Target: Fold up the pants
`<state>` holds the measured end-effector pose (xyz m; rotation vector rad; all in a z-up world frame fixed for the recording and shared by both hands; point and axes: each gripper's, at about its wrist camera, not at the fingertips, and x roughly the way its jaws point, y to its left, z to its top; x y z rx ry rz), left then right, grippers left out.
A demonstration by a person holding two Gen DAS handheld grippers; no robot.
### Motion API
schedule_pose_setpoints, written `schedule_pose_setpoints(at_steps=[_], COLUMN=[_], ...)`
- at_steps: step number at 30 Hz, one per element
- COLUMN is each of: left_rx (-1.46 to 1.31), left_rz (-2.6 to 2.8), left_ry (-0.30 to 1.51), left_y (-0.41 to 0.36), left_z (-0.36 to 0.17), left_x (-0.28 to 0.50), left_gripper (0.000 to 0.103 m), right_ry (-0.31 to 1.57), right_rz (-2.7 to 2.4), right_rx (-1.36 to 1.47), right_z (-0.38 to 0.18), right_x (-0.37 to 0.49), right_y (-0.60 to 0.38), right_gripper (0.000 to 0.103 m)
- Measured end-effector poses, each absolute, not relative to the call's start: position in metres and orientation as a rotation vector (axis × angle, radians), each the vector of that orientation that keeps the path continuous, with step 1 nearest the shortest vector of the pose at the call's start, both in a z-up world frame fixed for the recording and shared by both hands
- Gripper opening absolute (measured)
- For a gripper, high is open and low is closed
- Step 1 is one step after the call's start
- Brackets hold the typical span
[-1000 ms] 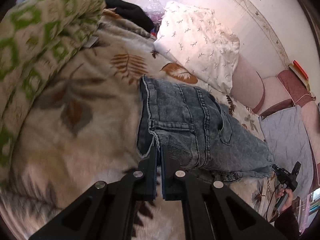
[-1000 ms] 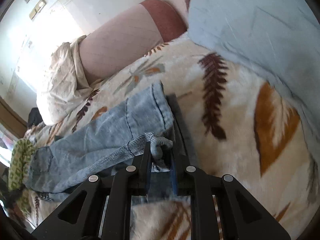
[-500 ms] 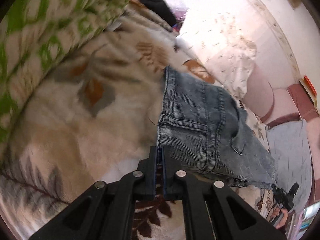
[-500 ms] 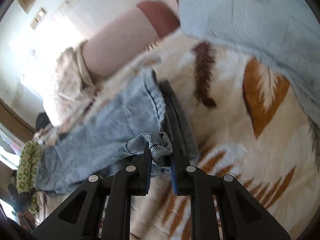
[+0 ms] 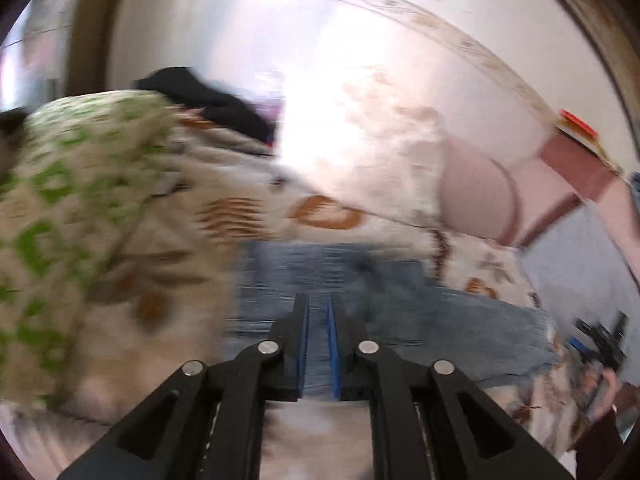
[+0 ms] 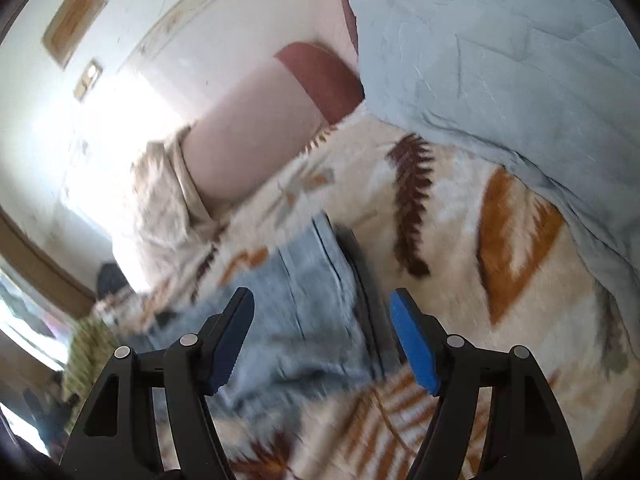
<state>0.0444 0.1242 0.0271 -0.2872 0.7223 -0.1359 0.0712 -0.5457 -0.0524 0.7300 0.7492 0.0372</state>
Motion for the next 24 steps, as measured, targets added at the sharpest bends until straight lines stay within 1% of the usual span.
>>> schedule_pose_setpoints(at_steps=[2,7,12,17,19,20,21,24], left_rx=[-0.298,-0.265,-0.197,-0.150,-0.113,-0.101,-0.093,-0.027], left_rz=[-0.214,-0.345,-0.383,-0.391,-0.402,-0.403,-0.405,-0.430], left_ry=[0.738,0.814,0.834,0.888,0.911,0.916,0.930,1.047], left_y=[0.094,0.021,-0.027,-0.041,-0.043,-0.042,-0.042,-0.051], left_z=[0.021,-0.005,-0.025,-0.050,-0.059,-0.063,-0.068,-0.087], left_x=[0.056,0.081,0.091,0.095,0.094,0.092,0.091,0.096], left_gripper=[0.016,0.016,0.016,0.016,0.016,0.016,0.016,0.016], right_ry=[0.769,0.814,0.826,0.896,0.973,1.007,1.051,1.127], right_rz=[0.033,0.004,0.015,0.163,0.180,0.178,0.156,0.117], right_rx=[0.735,0.744,0.678,0.487,0.382,0.343,0.296,0.268], right_z=[-0.057,-0.076,-0.077,-0.059,-0.068,-0.074,-0.084,-0.103], right_x=[0.097,0.144,0.145,0.124,0.117,0.115,0.115,0.114], right_y=[-0.544,-0.539,-0.520,-0.456,-0.422,-0.410,-0.398,-0.386], right_gripper=[0.071,0.071,0.070,0.065,0.062,0.057,0.054,0.051])
